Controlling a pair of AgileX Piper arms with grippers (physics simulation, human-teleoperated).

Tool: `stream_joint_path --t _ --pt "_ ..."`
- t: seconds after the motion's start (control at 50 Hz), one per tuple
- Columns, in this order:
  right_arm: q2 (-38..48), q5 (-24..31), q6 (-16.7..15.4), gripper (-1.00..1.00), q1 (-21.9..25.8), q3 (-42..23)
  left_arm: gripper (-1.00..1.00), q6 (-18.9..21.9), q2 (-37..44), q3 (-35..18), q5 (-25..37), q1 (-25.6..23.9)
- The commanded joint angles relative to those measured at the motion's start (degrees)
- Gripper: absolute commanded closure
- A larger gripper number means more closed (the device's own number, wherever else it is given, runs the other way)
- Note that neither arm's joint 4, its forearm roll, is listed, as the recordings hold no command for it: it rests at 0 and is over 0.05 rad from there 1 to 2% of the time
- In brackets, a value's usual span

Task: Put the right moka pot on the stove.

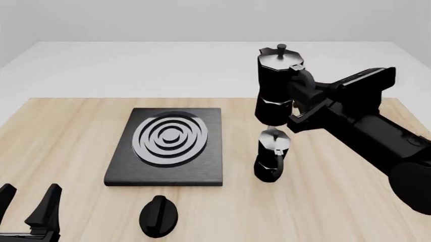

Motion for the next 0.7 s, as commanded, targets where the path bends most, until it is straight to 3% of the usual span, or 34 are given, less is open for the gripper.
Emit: stream_joint_path --t 0.02,0.06,0.14,0.3,0.7 --pt "7.1 -6.5 1.0 1.00 3.8 -4.0 -1.00 0.0 0.0 0.0 0.0 0.0" --pt "7.5 -8.1 2.5 1.00 5.4 -4.1 -1.00 0.0 0.0 0.0 0.0 0.0" --pt "9.7 -9.9 1.5 1.00 6.5 -4.7 -1.00 0.0 0.0 0.0 0.0 0.0" --pt "15.4 -13.5 3.2 1.00 9.3 -6.5 -1.00 0.0 0.0 0.0 0.0 0.0" --pt "25.5 -18.5 2.4 1.00 15.3 -11.7 -1.00 0.0 0.0 0.0 0.0 0.0"
